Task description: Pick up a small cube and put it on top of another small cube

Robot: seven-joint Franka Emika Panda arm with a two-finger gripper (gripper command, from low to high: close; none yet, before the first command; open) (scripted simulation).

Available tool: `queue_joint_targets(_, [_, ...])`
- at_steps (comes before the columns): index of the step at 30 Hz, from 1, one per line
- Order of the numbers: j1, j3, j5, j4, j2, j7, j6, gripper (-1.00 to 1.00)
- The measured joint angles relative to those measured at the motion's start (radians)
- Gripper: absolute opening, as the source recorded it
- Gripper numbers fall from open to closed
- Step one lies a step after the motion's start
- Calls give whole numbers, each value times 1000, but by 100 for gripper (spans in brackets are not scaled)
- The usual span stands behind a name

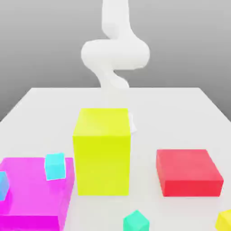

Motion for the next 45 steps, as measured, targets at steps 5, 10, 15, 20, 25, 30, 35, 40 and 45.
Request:
queue_joint_targets(5, [-16, 89, -49, 28, 186, 67, 32, 0])
queue_joint_targets(10, [-20, 167, -110, 56, 367, 141, 61, 0])
queue_joint_targets(15, [-10, 231, -178, 84, 549, 220, 90, 0])
queue_joint_targets(20, [41, 265, -241, 112, 731, 295, 119, 0])
queue_joint_targets(25, [89, 278, -277, 138, 907, 352, 153, 0])
queue_joint_targets(30, [139, 299, -282, 163, 1074, 389, 193, 0])
queue_joint_targets(35, [194, 288, -299, 193, 1242, 424, 268, 0])
queue_joint_targets(40, [219, 257, -328, 209, 1311, 445, 319, -100])
queue_joint_targets(45, [214, 265, -316, 205, 1293, 437, 306, -100])
